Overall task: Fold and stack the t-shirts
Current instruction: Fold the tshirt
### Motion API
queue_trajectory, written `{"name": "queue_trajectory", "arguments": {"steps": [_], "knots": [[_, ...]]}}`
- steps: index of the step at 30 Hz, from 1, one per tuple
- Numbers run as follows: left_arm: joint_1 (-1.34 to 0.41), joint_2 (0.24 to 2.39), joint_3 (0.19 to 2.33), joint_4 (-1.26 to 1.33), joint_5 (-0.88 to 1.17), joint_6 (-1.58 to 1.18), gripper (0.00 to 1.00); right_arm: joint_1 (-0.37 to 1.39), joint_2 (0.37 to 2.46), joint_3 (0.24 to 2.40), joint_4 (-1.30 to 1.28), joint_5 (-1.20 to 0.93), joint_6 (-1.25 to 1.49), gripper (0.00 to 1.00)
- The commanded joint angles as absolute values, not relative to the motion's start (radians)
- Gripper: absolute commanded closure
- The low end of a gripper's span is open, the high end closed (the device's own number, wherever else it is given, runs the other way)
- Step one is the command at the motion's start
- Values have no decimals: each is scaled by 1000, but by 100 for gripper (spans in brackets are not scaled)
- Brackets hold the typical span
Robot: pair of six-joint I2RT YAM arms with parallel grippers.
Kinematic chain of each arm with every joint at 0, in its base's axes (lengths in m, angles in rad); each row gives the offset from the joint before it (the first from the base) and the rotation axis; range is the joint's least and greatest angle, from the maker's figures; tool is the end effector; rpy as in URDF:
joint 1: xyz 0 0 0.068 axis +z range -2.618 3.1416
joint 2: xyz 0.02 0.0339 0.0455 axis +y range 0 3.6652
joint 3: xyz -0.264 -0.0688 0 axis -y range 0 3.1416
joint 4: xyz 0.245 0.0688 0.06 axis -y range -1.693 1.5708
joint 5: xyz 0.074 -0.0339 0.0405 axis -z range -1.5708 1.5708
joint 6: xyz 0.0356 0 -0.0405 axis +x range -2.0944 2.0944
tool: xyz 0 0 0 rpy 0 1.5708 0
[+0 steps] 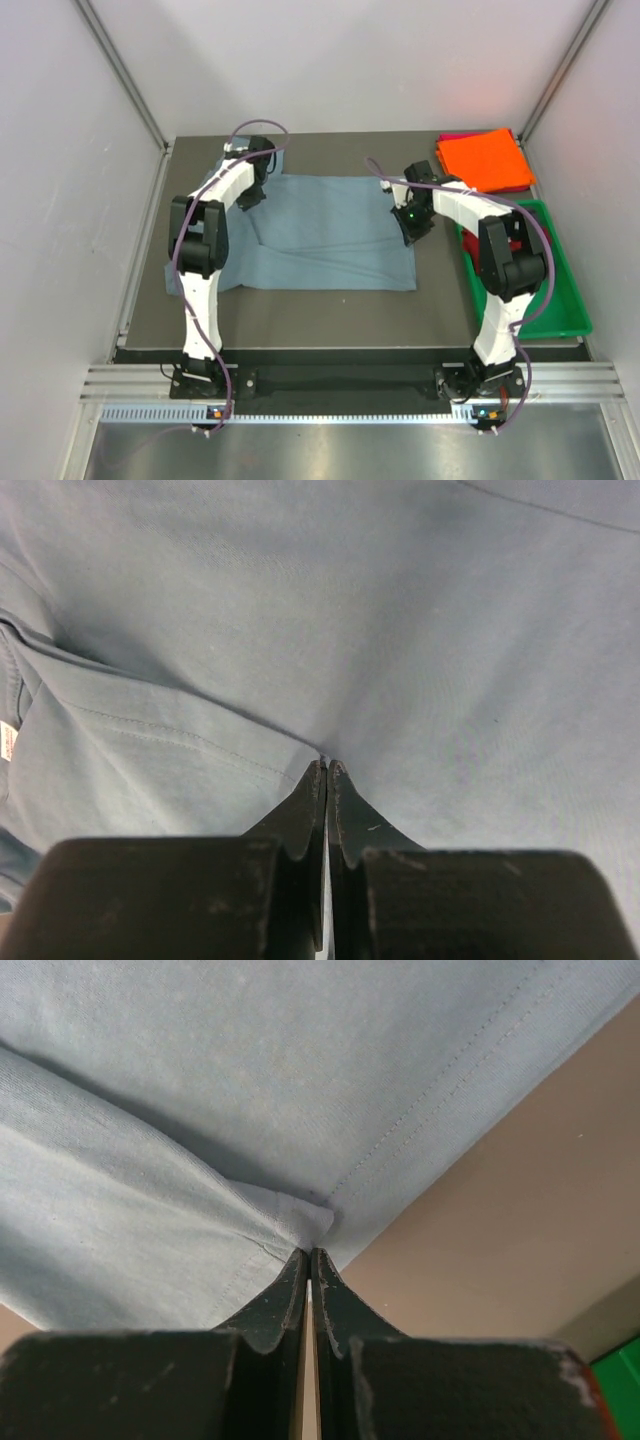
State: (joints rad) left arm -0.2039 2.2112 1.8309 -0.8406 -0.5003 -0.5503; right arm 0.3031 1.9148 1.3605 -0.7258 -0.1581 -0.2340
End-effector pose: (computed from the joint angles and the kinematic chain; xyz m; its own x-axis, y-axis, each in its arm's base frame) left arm 0.4574 -0.0771 0.1911 -0.7928 -0.3046 -0.5278 -0.4669 0.8603 0.2048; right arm 0.3612 0.1188 0.1795 -0.8111 -0.4936 -0.3138 -0.5406 0.8374 0.0803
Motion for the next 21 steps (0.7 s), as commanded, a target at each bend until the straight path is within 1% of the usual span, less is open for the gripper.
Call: {"name": "queue_trajectory", "arguments": {"steps": [1, 21], "knots": [[-206, 2220, 1864, -850, -548, -542, 100, 284, 1852, 1355, -709, -121, -204, 100], [-207, 2233, 1871, -862, -658, -538, 100, 252, 1848, 1339, -655, -65, -156, 100]]}}
